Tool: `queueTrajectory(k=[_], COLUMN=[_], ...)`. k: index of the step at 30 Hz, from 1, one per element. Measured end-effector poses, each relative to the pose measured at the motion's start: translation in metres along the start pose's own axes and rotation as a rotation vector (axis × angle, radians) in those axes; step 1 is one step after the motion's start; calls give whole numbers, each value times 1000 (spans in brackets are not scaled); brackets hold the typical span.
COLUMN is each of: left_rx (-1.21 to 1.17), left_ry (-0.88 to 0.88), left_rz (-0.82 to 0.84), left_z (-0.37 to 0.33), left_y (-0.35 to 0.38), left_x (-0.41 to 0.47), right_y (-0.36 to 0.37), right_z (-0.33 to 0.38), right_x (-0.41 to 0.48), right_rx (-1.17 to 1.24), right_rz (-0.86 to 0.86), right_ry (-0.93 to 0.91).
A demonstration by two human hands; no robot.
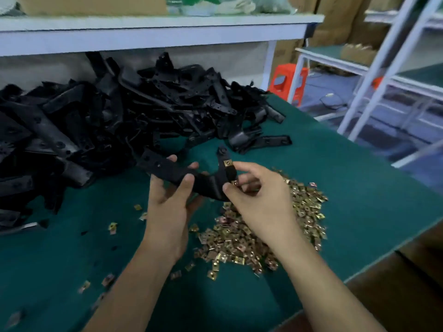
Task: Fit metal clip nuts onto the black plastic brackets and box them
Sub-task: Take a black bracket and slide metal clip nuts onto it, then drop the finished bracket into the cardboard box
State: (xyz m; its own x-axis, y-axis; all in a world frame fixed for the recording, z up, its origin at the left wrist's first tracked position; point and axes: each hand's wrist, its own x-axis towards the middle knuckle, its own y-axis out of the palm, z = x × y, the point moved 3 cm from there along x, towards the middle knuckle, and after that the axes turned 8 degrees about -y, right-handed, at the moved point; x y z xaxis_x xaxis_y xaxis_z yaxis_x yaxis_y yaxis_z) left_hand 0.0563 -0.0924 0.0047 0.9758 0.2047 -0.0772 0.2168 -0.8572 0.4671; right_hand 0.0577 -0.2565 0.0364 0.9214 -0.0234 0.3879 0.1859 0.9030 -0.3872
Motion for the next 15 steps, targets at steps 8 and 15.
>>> queueTrajectory(k=[8,15], left_rx=[173,572], left_ry=[-214,-457], left_rz=[342,790], left_z=[80,161], left_y=[145,220], left_x=[-69,-141], right_y=[-147,-238], right_z=[-48,-91], right_x=[-100,-199], right_rx=[-203,-449], right_rz=[-444,-462], right_ry=[221,538])
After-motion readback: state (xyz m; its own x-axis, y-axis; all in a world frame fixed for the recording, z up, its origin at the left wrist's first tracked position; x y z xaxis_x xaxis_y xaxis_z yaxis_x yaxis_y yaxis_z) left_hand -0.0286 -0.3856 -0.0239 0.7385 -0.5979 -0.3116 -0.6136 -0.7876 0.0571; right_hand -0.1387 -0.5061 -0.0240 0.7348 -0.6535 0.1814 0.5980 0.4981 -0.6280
